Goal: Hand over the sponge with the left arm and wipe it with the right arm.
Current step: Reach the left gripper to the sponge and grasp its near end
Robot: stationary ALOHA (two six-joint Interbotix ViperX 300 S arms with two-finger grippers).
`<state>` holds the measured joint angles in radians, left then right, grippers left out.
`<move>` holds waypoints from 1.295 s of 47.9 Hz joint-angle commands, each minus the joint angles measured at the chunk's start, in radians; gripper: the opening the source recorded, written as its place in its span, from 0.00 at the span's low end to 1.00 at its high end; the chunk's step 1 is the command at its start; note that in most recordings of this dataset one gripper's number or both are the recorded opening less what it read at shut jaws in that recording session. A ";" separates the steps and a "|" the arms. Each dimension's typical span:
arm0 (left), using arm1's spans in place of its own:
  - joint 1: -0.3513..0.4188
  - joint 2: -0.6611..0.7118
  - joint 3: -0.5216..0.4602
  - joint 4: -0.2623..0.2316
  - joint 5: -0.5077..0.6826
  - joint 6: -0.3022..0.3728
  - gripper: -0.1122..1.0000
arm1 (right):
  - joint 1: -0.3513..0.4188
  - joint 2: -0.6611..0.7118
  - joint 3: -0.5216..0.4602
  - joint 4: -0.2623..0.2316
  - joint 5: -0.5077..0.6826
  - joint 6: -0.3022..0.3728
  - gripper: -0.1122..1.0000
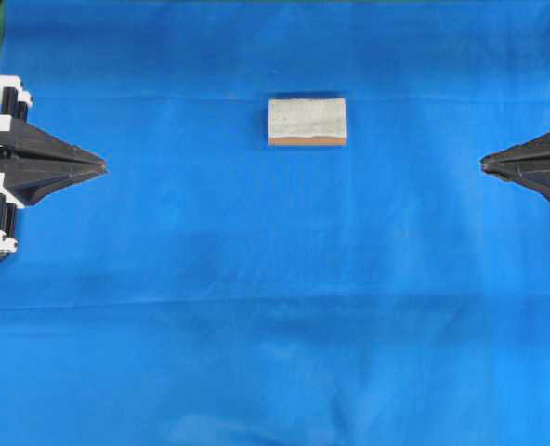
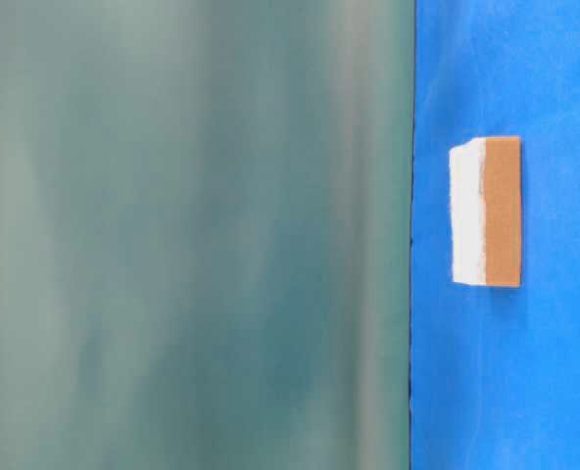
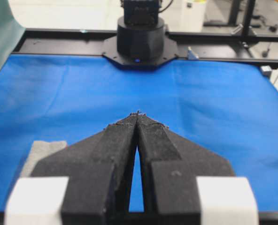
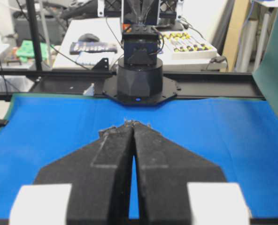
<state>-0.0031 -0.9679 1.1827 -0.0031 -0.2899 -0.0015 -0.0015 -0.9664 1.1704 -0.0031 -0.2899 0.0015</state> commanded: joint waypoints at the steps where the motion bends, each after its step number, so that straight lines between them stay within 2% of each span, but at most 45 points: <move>1: 0.008 0.021 -0.026 -0.018 0.000 0.012 0.10 | -0.006 0.008 -0.020 0.003 -0.006 -0.006 0.10; 17: 0.112 0.146 -0.038 -0.018 -0.087 0.038 0.10 | -0.023 0.026 -0.060 -0.002 0.084 -0.009 0.10; 28: 0.161 0.344 -0.087 -0.020 -0.163 0.135 0.12 | -0.025 0.040 -0.057 -0.003 0.089 -0.008 0.10; 30: 0.166 0.385 -0.103 -0.020 -0.170 0.155 0.17 | -0.026 0.040 -0.058 -0.002 0.089 -0.008 0.10; 33: 0.181 0.459 -0.140 -0.020 -0.172 0.172 0.32 | -0.026 0.040 -0.058 -0.003 0.089 -0.008 0.10; 38: 0.202 0.575 -0.193 -0.020 -0.175 0.206 0.60 | -0.026 0.040 -0.060 -0.003 0.098 -0.008 0.10; 41: 0.221 0.643 -0.232 -0.020 -0.173 0.204 0.76 | -0.028 0.040 -0.058 -0.003 0.107 -0.008 0.10; 45: 0.250 0.749 -0.295 -0.020 -0.166 0.210 0.91 | -0.028 0.040 -0.058 -0.003 0.115 -0.006 0.10; 48: 0.262 0.818 -0.334 -0.020 -0.160 0.219 0.95 | -0.026 0.040 -0.058 -0.003 0.117 -0.006 0.10; 62: 0.282 1.080 -0.482 -0.020 -0.141 0.239 0.95 | -0.028 0.043 -0.057 -0.002 0.135 -0.006 0.10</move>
<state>0.2746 0.0798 0.7424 -0.0215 -0.4280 0.2378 -0.0276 -0.9311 1.1382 -0.0046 -0.1549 -0.0061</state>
